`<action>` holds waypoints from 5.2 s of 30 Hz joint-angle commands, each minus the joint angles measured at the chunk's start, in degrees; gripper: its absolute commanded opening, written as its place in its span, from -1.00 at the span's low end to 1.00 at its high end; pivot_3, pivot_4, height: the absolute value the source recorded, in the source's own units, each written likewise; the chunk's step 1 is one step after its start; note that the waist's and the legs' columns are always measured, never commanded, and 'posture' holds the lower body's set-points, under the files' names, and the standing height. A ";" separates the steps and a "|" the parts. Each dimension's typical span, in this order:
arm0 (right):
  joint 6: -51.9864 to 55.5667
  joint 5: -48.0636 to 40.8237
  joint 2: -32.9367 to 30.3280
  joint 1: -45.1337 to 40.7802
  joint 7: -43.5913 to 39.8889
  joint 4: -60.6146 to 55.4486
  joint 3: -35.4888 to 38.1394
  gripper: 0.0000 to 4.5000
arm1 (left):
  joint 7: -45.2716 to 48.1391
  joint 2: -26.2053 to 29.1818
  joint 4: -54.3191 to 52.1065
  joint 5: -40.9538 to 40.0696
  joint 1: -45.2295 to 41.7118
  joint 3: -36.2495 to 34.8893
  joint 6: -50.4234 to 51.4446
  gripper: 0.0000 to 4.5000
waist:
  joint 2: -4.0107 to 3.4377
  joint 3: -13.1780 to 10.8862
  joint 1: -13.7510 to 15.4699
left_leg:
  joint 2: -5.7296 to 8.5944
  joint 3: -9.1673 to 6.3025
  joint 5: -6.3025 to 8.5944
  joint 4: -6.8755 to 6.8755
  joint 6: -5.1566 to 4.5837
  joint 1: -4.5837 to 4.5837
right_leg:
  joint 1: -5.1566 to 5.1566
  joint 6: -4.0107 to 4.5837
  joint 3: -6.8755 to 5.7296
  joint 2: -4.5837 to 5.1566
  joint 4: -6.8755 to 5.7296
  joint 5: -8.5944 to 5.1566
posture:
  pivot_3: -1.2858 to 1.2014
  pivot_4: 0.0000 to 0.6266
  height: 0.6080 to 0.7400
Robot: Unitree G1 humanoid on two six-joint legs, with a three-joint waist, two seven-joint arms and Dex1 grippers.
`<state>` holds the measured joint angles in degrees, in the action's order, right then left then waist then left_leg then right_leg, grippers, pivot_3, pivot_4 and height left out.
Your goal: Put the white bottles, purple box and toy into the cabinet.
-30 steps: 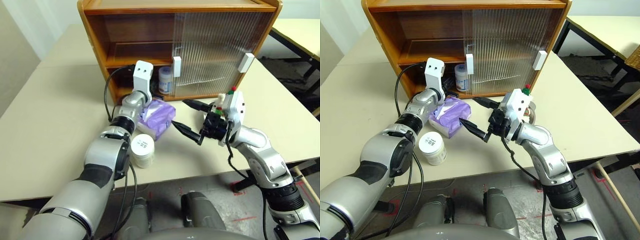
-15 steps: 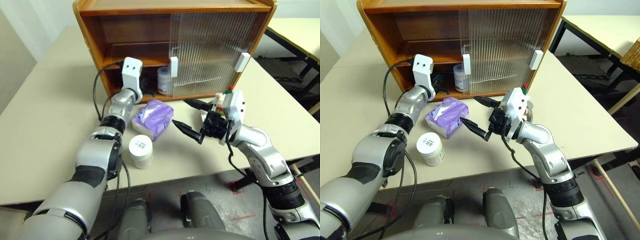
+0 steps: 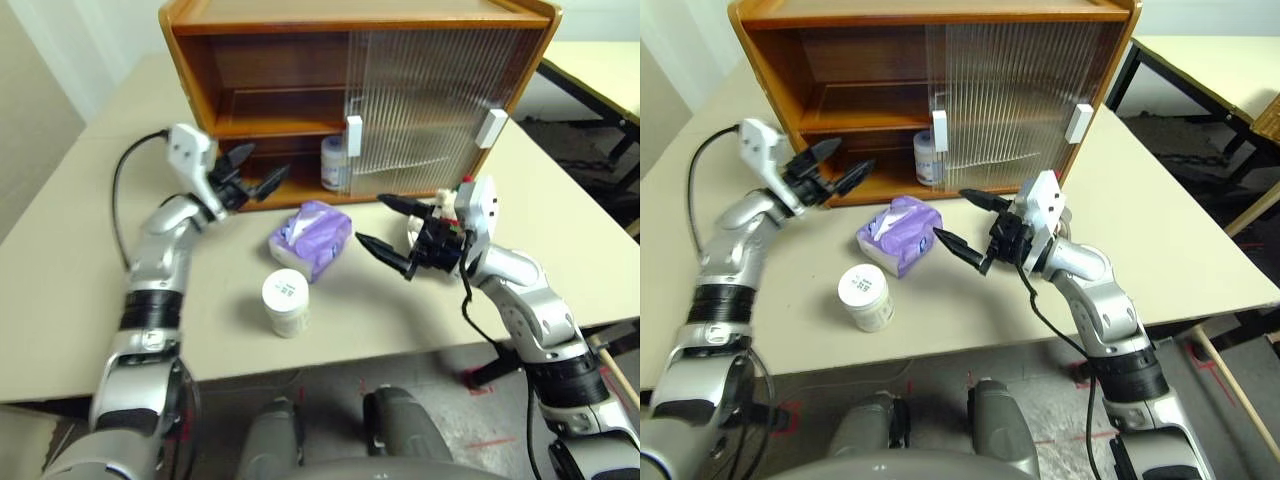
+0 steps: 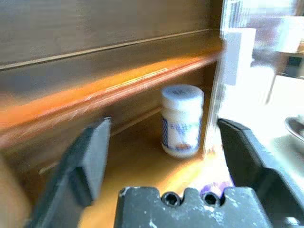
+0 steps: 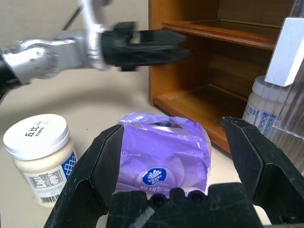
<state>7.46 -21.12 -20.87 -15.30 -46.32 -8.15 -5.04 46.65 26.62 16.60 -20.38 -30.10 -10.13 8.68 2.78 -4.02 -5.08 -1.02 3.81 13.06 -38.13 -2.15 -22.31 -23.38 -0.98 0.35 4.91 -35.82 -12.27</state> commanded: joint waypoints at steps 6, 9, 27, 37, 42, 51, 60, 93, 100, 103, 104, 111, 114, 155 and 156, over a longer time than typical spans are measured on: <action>-2.87 -0.89 -1.49 0.29 -2.35 4.51 3.46 1.00 | 21.50 12.94 -10.32 -8.45 20.18 -2.89 1.18 0.98 | -0.39 0.22 0.65 | -0.03 0.03 0.00 0.02 0.00 0.08 | 0.03 0.38 0.00 0.03 0.00 -0.35 | 0.04 -0.93 1.00; -3.63 -0.49 -2.06 0.02 -2.71 6.08 4.19 1.00 | 25.12 15.42 -12.08 -6.38 24.63 -3.02 -4.27 0.98 | -0.42 0.21 1.98 | -0.09 0.03 0.01 0.02 0.01 0.06 | -0.04 0.96 0.00 0.06 0.00 -0.70 | 0.05 -0.92 1.00; -5.01 1.46 -4.79 -0.14 -2.86 8.52 4.51 1.00 | 29.40 13.28 -15.98 -3.70 28.85 7.82 -9.03 0.98 | -0.99 -0.01 4.54 | -0.29 0.25 0.02 0.16 0.03 -0.01 | -0.13 1.05 -0.04 -0.05 0.01 -0.94 | 0.04 -0.90 1.00; -3.79 1.09 -5.89 3.68 -1.34 4.61 5.05 1.00 | 30.44 8.60 -3.40 3.04 24.49 15.01 -18.21 0.98 | -0.98 -0.01 4.35 | -0.29 0.31 0.02 0.15 0.03 0.02 | -0.12 1.02 -0.02 -0.05 0.01 -0.94 | 0.00 -0.90 1.00; -3.17 1.12 -5.97 5.08 -0.95 2.84 4.60 1.00 | 28.85 5.05 0.54 5.26 22.78 17.24 -21.54 0.98 | -0.99 0.05 4.29 | -0.30 0.31 0.02 0.15 0.03 0.02 | -0.11 1.03 -0.03 -0.06 0.01 -0.94 | -0.01 -0.90 1.00; -2.72 1.10 -6.58 5.52 -1.01 2.38 4.82 1.00 | 26.95 0.58 4.54 7.46 21.34 18.60 -23.75 0.98 | -1.20 0.16 4.57 | -0.19 0.30 0.01 0.05 0.02 0.07 | 0.04 0.84 -0.04 0.08 0.07 -0.89 | -0.01 -0.90 1.00; -3.13 1.54 -6.48 5.56 -0.99 2.73 4.25 1.00 | 27.72 -1.93 5.05 5.98 21.87 18.89 -21.79 0.31 | -1.71 0.45 4.67 | -0.19 0.30 0.02 0.06 0.02 0.11 | 0.06 0.77 -0.17 0.19 0.29 -0.89 | -0.01 -0.91 1.00; -2.68 1.51 -3.42 4.09 -0.62 2.51 2.16 1.00 | 4.31 -8.14 3.56 0.20 2.74 7.58 -9.15 0.31 | -0.97 0.05 4.25 | -0.40 0.27 0.05 0.17 0.02 -0.17 | 0.02 -0.12 -0.26 -0.15 0.29 -0.62 | 0.00 -0.93 1.00; -2.94 1.65 -3.70 4.36 -0.34 2.42 2.59 1.00 | 13.58 -3.38 -2.21 -5.48 5.34 8.35 0.73 0.31 | -0.97 0.05 2.89 | -0.43 0.28 0.07 0.17 0.05 -0.17 | 0.00 -0.08 -0.26 -0.19 0.28 -0.63 | -0.01 -0.94 1.00; -3.03 1.65 -3.80 3.95 -0.39 2.83 2.64 1.00 | 16.71 -0.34 -6.53 -7.34 7.39 9.14 5.84 0.31 | -0.97 0.05 2.57 | -0.45 0.30 0.08 0.18 0.07 -0.15 | -0.01 -0.06 -0.26 -0.18 0.28 -0.64 | -0.01 -0.94 1.00; -3.07 1.66 -3.80 3.60 -0.41 3.12 2.63 1.00 | 17.70 1.38 -8.83 -7.95 8.44 9.24 8.07 0.31 | -0.96 0.05 2.55 | -0.45 0.30 0.08 0.18 0.07 -0.15 | -0.02 -0.06 -0.26 -0.17 0.28 -0.64 | -0.01 -0.94 1.00; -3.50 1.82 -3.78 2.72 -0.96 4.24 2.30 1.00 | 17.27 6.49 -15.22 -12.48 8.57 5.32 16.82 0.31 | -0.96 0.05 2.96 | -0.50 0.29 0.10 0.20 0.10 -0.15 | -0.04 0.09 -0.27 -0.16 0.25 -0.72 | 0.02 -0.96 1.00; -3.60 1.96 -3.64 2.45 -1.19 4.57 2.08 1.00 | 16.46 6.07 -14.31 -14.38 7.02 3.73 19.24 0.31 | -0.94 0.05 3.07 | -0.46 0.29 0.09 0.19 0.10 -0.15 | -0.02 0.78 -0.26 -0.11 0.25 -1.12 | 0.01 -0.96 1.00; -1.27 0.37 -1.62 4.85 1.20 -0.56 2.60 1.00 | -21.95 -13.75 46.04 20.17 -23.02 12.02 -16.27 0.31 | -0.71 0.19 2.43 | -0.44 0.38 0.09 0.14 0.09 -0.16 | -0.01 -0.18 -0.13 -0.31 0.28 -0.48 | -0.05 -0.97 1.00; -1.18 0.38 -1.66 4.92 1.21 -0.67 2.55 1.00 | -22.35 -13.80 46.96 20.63 -23.38 12.23 -16.82 0.31 | -0.71 0.19 2.40 | -0.45 0.38 0.08 0.14 0.09 -0.16 | -0.01 -0.18 -0.13 -0.31 0.28 -0.49 | -0.04 -0.96 1.00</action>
<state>5.92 -20.75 -22.01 -10.56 -45.14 -7.64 -2.64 25.17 12.64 62.01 -0.99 -51.81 2.23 -6.34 2.08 -3.82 -2.68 -1.46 4.19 13.15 -37.99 -2.06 -22.46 -23.39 -1.16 0.22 4.60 -35.54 -12.75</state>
